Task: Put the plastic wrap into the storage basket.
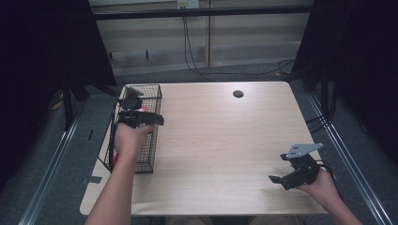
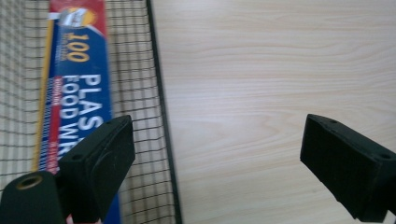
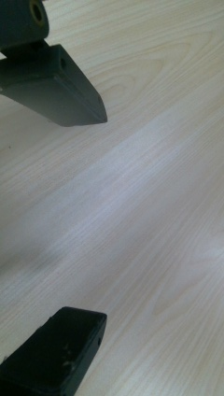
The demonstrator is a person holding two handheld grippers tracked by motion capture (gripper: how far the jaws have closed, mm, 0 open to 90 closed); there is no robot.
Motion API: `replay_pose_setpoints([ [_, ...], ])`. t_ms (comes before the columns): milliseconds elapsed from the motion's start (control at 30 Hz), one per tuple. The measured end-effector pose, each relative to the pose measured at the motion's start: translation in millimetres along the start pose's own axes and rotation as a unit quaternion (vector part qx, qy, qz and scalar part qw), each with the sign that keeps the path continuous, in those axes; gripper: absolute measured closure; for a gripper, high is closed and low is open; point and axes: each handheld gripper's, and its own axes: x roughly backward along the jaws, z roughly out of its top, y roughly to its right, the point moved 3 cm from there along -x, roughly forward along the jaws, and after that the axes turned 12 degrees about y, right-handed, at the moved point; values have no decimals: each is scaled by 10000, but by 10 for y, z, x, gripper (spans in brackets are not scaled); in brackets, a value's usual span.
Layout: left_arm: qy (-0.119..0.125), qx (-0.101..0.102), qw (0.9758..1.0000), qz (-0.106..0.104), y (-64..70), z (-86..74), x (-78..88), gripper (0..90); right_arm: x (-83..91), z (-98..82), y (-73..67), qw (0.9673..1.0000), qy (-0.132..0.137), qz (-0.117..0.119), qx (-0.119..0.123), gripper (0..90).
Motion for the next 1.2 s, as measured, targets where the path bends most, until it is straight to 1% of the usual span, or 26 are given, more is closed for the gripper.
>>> replay_pose_setpoints([
  [33,17,1,10000,-35,33,-3,-8,100,0,0,0,10000,2,1,-3,47],
  [67,8,-50,10000,-54,60,-6,-11,97,0,0,0,10000,1,-3,-3,47],
  [233,37,-138,9997,-174,185,-18,-35,89,2,-1,-2,10000,-1,11,3,48],
  [300,12,-126,9997,-212,228,-27,-54,83,2,0,-3,10000,4,16,0,48],
  [333,4,-157,9996,-235,247,-31,-64,79,1,0,-6,10000,23,56,-27,48],
  [367,31,-145,9996,-249,265,-36,-73,79,2,0,-5,10000,18,55,-8,48],
  [467,19,-191,9993,-331,328,-55,-97,76,3,0,-4,10000,24,55,-8,48],
  [533,7,-246,9990,-375,369,-67,-112,74,2,0,-4,10000,21,53,-18,48],
  [567,17,-245,9988,-422,392,-71,-120,74,4,0,-4,10000,0,10,-9,49],
  [600,57,-237,9987,-454,420,-75,-128,73,1,0,-4,10000,10,31,2,49],
  [633,35,-271,9985,-480,437,-78,-130,74,0,-1,-5,10000,5,18,6,49],
  [700,43,-275,9981,-541,488,-92,-153,72,0,-1,-7,10000,-2,21,-23,49],
  [867,46,-394,9974,-608,579,-126,-194,71,4,1,0,10000,14,24,-19,50],
  [933,44,-449,9969,-639,617,-147,-217,71,9,1,-4,10000,-8,12,-60,49],
  [967,31,-455,9967,-665,629,-154,-222,71,4,2,1,10000,18,27,-20,49],
  [1000,41,-458,9965,-696,646,-163,-231,71,5,2,1,10000,19,26,-19,49],
  [1033,25,-471,9962,-730,663,-172,-239,72,7,1,-4,10000,3,30,-70,49],
  [1133,8,-504,9954,-814,716,-200,-267,72,6,3,2,10000,28,40,-46,49],
  [1167,36,-483,9954,-822,738,-209,-278,71,6,3,1,10000,23,51,-48,49],
  [1200,28,-520,9952,-834,751,-217,-287,71,7,2,2,10000,14,55,-35,49],
])
